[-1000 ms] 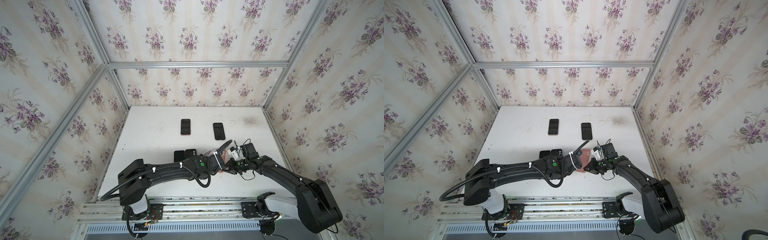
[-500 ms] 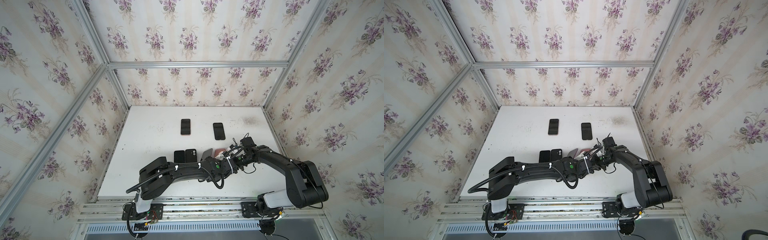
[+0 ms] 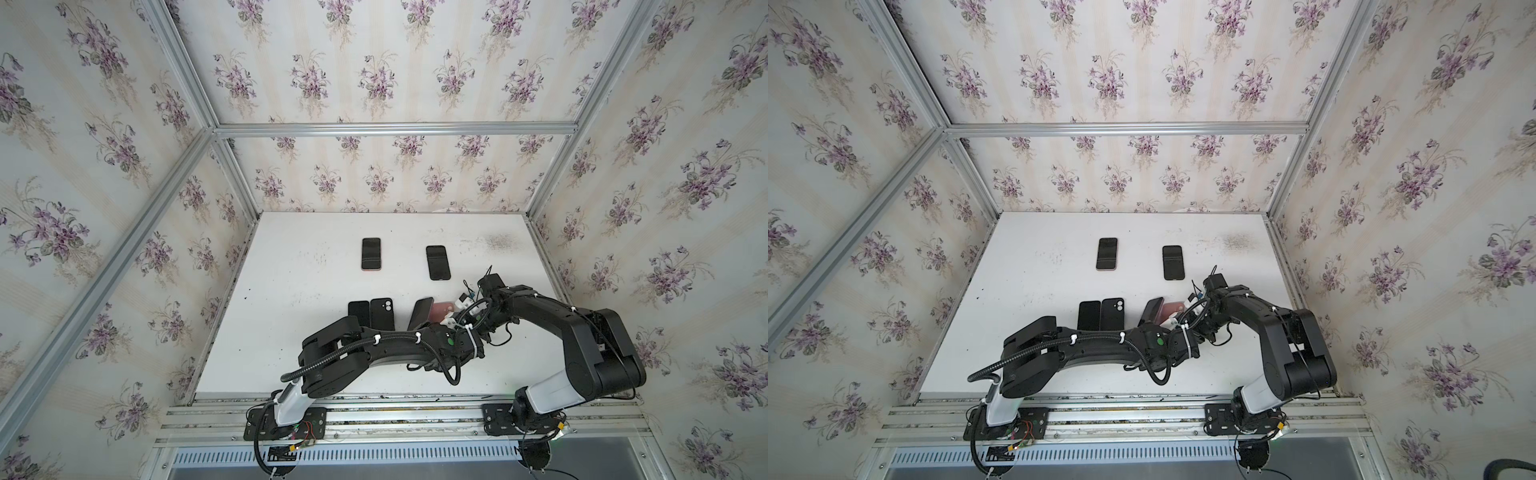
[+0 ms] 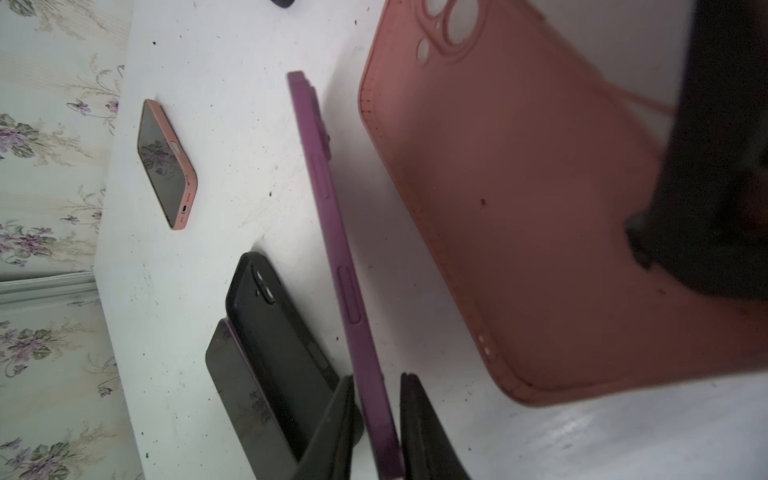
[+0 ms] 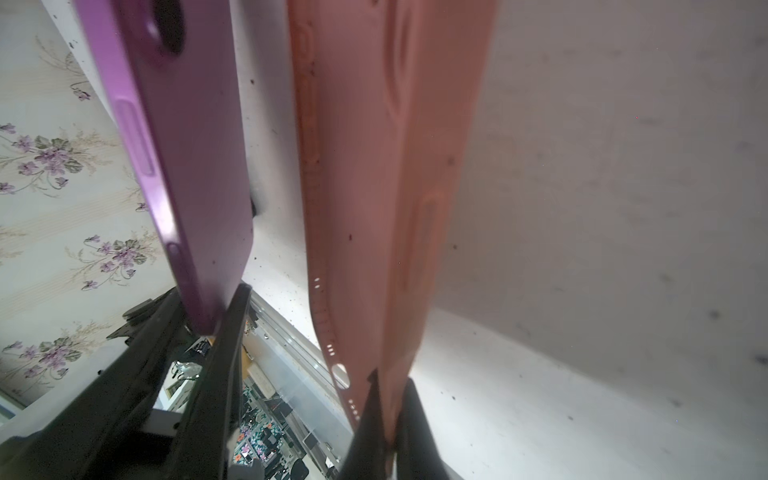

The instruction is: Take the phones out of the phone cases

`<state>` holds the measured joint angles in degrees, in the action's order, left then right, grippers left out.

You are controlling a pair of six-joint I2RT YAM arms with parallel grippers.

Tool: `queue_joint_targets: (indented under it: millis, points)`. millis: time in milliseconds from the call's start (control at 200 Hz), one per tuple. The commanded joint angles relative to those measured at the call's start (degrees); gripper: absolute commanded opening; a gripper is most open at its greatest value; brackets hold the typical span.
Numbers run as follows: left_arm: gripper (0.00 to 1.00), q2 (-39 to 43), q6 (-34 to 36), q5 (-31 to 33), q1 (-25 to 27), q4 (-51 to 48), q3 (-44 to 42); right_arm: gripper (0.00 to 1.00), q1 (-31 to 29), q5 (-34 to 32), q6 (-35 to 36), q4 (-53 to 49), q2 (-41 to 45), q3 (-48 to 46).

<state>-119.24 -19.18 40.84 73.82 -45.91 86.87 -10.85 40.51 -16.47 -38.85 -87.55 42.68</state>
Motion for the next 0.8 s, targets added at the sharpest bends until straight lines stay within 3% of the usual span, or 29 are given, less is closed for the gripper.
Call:
queue_joint_targets:
  millis: [0, 95, 215, 375, 505, 645, 794]
  points:
    - [0.27, -0.95, -0.77, -1.64, 0.05, -0.94, 1.03, 0.00, -0.05, -1.12, 0.98, -1.75, -0.32, 0.84]
    - [0.29, -1.99, -0.72, -1.73, 0.01, -0.76, 2.18, 0.00, -0.05, -1.70, 0.84, -1.45, -0.65, 0.74]
    - [0.40, -2.26, -1.07, -2.14, -0.14, -0.64, 3.30, 0.00, -0.07, -1.79, 0.82, -1.07, -1.29, 1.26]
    - [0.71, 1.31, -2.35, -3.30, -1.21, 0.55, 2.36, 0.00, -0.10, -1.81, -0.43, 0.16, -2.49, 1.71]
    - [0.86, 8.06, -3.75, -4.03, -3.59, 1.83, 0.00, 0.00, -0.13, -2.13, -2.88, 2.74, -2.19, 0.60]
    - [0.97, 17.30, -4.50, -6.32, -6.35, 5.90, -6.21, 0.00, -0.37, -2.44, -4.29, 4.74, -3.04, -0.20]
    - [1.00, 25.45, -6.46, -8.68, -9.72, 7.56, -12.74, 0.00, -1.91, -2.75, -4.55, 6.39, -4.40, -0.02]
